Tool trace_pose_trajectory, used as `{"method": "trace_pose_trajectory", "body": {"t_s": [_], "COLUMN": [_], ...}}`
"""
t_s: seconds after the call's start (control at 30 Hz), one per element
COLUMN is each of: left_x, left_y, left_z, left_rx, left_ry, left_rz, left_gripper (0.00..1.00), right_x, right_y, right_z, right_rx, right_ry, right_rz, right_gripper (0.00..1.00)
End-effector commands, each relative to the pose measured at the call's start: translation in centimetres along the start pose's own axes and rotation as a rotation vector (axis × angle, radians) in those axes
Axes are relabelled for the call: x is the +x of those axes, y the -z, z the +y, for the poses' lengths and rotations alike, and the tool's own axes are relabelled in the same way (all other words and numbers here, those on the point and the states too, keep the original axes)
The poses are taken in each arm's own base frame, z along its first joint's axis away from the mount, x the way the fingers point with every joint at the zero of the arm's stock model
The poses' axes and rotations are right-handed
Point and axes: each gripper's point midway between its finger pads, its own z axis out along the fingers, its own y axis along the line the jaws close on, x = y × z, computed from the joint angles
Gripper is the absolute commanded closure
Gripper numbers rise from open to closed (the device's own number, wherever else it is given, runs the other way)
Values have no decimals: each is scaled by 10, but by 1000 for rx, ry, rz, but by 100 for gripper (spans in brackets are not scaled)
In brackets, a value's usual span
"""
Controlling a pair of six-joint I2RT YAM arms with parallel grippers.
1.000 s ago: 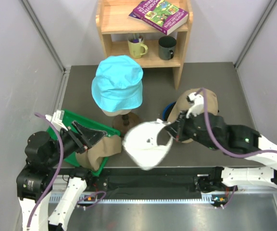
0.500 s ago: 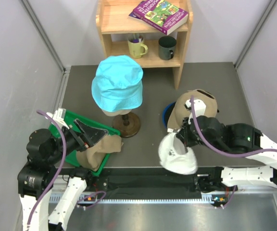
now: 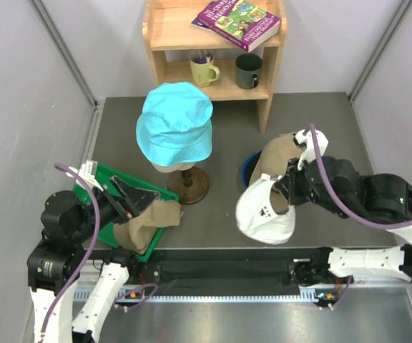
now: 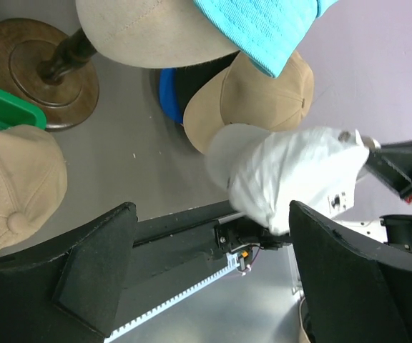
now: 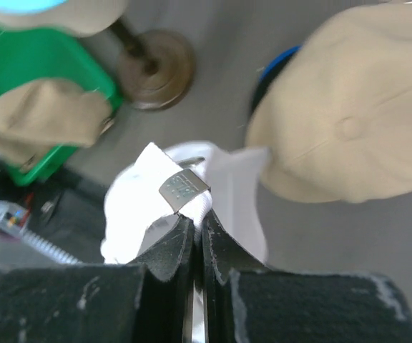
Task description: Stack the hats
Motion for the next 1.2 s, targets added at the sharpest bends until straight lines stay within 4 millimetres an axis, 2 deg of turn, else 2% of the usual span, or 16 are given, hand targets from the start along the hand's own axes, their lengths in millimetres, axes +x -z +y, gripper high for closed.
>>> {"method": "trace_pose_trajectory", "body": {"t_s": [0.0,0.03,0.07,0.1,0.17,0.3,0.47,0.5,0.77,1.0,1.17], "left_x": [-12,-12,-13,-14,-17,-17,-16,-16,-22,-33,-43], "left_y": [-7,-8,-9,-9,-8,-7,-4,-5,-22,-47,-61], "left_z": [-1,-1,-2,-3,-5,-2,0,0,17,42,42], "left_rx": [3,4,6,7,7,-11,-18,-19,-67,-140,-134], "left_ry": [-43,-49,-52,-58,-69,-82,-95,-103,-230,-317,-374], "left_rz": [-32,-31,-26,-27,-32,-33,-42,-41,-7,-2,10], "left_gripper": [9,9,9,9,9,9,9,9,14,18,20], "right_x": [-24,-37,-39,-45,-60,-72,-86,-85,-87,-83,-71], "right_y": [-17,-25,-29,-32,-33,-42,-42,-43,-53,-70,-74], "right_z": [-31,-43,-48,-49,-63,-76,-104,-116,-176,-211,-229], "right_rx": [131,166,171,162,195,213,276,306,428,483,515], "right_ry": [57,16,41,41,38,53,83,78,132,143,143], "right_rz": [-32,-66,-71,-86,-127,-124,-136,-128,-51,-7,46], "right_gripper": [100,100,100,100,100,100,100,100,100,100,100]}}
